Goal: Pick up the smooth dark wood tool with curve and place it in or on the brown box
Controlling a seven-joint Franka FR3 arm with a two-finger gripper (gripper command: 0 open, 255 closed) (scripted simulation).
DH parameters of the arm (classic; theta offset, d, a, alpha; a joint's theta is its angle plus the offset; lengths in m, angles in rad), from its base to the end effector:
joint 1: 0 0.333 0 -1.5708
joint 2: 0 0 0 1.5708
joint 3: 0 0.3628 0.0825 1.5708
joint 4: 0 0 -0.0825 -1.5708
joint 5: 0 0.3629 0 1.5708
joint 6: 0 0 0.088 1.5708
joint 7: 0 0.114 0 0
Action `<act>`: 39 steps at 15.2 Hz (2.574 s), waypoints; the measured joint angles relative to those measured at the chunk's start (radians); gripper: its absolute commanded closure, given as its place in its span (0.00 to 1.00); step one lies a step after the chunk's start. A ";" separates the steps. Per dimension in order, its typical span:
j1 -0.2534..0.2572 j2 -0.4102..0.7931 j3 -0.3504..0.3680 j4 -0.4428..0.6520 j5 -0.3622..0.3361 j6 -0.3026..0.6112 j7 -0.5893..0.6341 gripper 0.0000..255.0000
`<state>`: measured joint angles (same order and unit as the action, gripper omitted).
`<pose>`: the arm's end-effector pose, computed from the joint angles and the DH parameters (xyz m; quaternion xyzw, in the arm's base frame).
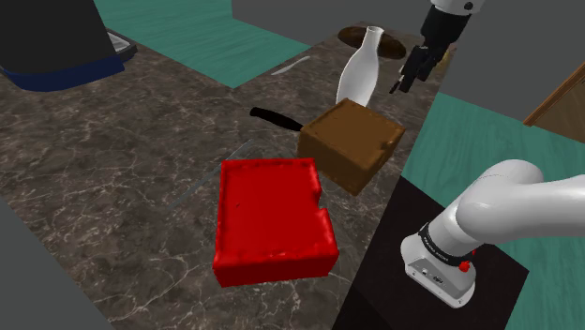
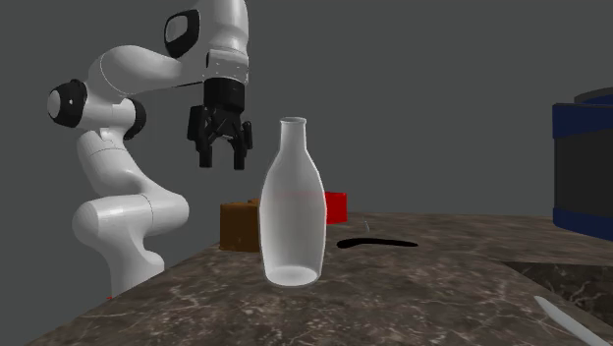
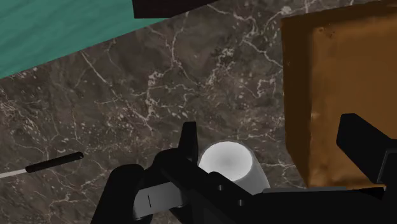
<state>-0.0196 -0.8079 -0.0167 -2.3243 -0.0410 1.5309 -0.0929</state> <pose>0.2419 -0.0160 0.6327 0.9994 0.0299 0.0063 0.0149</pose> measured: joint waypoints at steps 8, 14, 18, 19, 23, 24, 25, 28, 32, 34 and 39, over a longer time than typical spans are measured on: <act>0.042 0.186 0.070 0.057 0.039 0.118 0.044 0.00; 0.074 0.365 0.133 0.128 0.054 0.218 0.079 0.00; 0.092 0.506 0.174 0.215 0.050 0.263 0.106 0.00; 0.096 0.541 0.183 0.238 0.047 0.273 0.112 0.00; 0.117 0.687 0.222 0.344 0.028 0.302 0.145 0.00; 0.125 0.719 0.233 0.371 0.022 0.305 0.156 0.00; 0.130 0.752 0.240 0.396 0.015 0.310 0.162 0.00; 0.152 0.859 0.264 0.492 -0.010 0.312 0.188 0.00; 0.162 0.921 0.271 0.522 -0.026 0.339 0.199 0.00; 0.163 0.925 0.271 0.501 -0.028 0.363 0.201 0.00; 0.162 0.935 0.270 0.468 -0.031 0.406 0.202 0.00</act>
<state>0.1422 0.1267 0.2531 -1.8563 -0.0723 1.9367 0.1095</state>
